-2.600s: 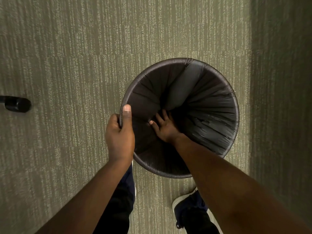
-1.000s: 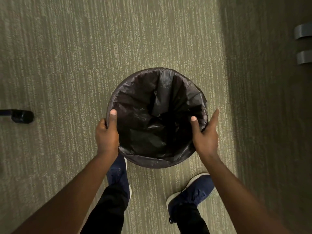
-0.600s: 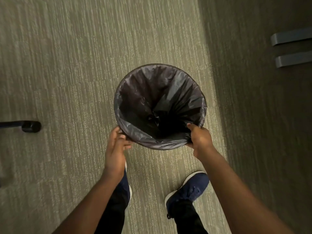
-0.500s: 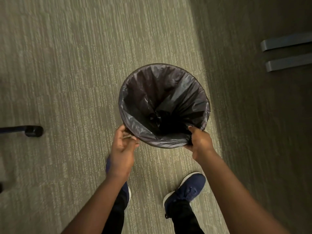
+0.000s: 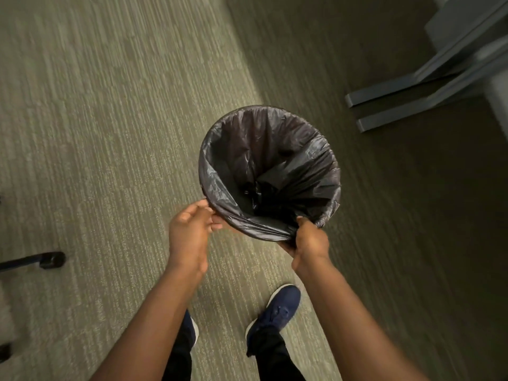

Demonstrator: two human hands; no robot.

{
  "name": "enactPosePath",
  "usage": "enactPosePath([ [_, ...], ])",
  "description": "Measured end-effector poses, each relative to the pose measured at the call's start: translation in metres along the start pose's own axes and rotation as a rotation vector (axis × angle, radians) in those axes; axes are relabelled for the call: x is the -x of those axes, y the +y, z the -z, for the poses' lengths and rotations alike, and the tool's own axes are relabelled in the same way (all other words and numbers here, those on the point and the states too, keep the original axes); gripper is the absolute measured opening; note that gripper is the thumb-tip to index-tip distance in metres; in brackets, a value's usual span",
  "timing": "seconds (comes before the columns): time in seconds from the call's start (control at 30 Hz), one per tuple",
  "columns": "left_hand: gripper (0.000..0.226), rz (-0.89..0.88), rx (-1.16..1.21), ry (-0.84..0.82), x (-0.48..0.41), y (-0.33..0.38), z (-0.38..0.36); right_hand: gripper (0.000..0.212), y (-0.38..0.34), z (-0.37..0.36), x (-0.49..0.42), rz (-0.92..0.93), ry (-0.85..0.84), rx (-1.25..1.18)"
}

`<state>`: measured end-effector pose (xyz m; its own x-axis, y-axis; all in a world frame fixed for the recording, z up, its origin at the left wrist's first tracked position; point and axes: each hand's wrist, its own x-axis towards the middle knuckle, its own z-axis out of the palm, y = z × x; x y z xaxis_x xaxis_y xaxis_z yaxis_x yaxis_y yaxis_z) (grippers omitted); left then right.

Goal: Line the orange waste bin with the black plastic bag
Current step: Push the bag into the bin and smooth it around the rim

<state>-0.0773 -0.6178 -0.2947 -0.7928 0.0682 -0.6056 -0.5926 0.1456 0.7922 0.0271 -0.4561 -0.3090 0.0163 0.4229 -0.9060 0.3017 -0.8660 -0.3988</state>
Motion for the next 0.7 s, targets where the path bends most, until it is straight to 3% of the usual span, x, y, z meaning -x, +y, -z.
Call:
enactPosePath([
  [0.13,0.008,0.350,0.272,-0.094,0.024,0.024,-0.035,0.033,-0.026,0.027,0.002,0.060,0.066,-0.040],
  [0.27,0.037,0.505,0.339,-0.174,0.032,0.026,-0.076,0.034,-0.046,0.049,-0.011,0.083,0.091,-0.056],
  [0.4,0.054,0.576,0.410,-0.227,0.026,0.014,-0.111,0.038,-0.058,0.058,-0.033,0.080,0.153,-0.063],
  [0.5,0.057,0.580,0.339,-0.254,0.013,0.007,-0.138,0.040,-0.066,0.059,-0.056,0.082,0.205,-0.072],
  [0.7,0.027,0.609,0.261,-0.314,-0.011,-0.012,-0.184,0.042,-0.081,0.049,-0.098,0.090,0.303,-0.108],
])
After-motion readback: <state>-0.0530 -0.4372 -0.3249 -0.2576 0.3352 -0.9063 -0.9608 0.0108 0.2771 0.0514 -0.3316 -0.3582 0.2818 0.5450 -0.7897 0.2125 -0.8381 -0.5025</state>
